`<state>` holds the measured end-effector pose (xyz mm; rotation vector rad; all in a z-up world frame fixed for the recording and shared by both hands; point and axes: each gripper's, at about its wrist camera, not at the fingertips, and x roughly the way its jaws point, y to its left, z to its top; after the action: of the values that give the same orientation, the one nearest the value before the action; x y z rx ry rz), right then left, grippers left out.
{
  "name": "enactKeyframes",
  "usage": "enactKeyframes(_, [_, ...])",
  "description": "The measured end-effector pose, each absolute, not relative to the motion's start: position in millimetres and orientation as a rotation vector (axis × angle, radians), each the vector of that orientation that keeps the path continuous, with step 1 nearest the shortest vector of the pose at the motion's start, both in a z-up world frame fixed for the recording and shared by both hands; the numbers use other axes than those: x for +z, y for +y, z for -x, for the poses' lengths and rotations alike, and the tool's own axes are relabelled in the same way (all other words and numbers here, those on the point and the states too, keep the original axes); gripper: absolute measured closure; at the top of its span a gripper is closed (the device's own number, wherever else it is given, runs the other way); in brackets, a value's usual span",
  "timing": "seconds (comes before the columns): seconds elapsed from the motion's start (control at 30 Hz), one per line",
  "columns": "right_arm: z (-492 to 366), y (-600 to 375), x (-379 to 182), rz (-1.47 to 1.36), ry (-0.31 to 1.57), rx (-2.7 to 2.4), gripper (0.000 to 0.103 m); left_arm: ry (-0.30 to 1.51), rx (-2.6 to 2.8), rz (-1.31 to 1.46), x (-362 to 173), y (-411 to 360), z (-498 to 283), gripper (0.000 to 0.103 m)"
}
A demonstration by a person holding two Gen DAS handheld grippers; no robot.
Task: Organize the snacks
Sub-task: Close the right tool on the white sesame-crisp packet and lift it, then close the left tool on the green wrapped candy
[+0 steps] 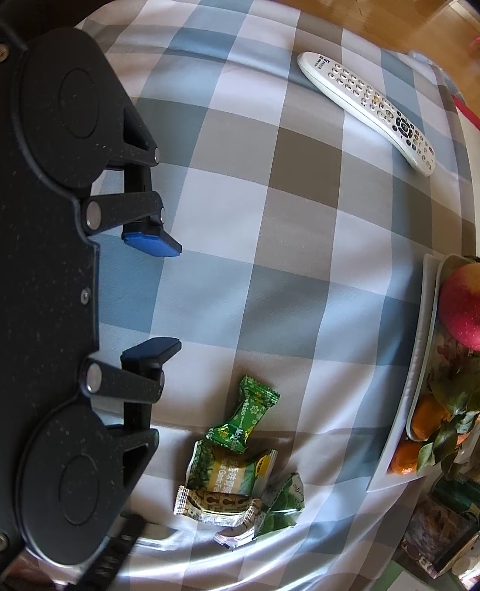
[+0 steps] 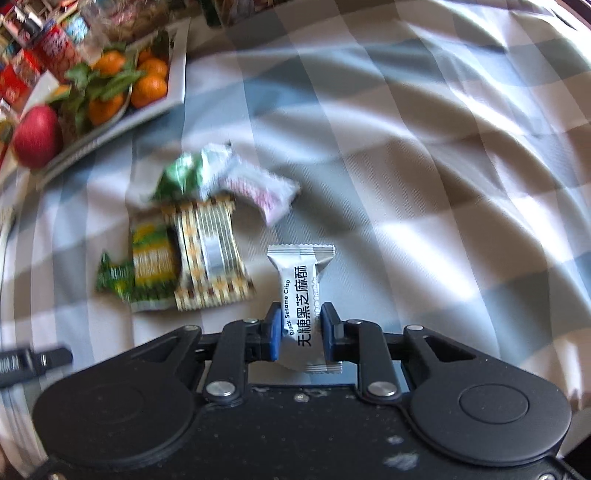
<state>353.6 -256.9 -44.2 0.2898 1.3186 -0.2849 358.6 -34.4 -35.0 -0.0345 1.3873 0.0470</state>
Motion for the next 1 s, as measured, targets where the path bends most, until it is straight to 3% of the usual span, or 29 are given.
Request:
enactKeyframes(0.17, [-327.4,-256.9,-44.0,-0.3,1.388,-0.226,0.079,1.384,0.033,0.014,-35.8,-39.8,-356.0,0.047])
enactKeyframes(0.7, [-316.0,-245.7,-44.3,-0.205,1.354,-0.194,0.081,1.233,-0.016,0.087,-20.1,-43.5,-358.2,0.047])
enactKeyframes(1.0, [-309.4,-241.7,-42.5,-0.193,1.347,-0.189,0.081,1.27,0.028,0.127,-25.0,-71.9,-380.0,0.047])
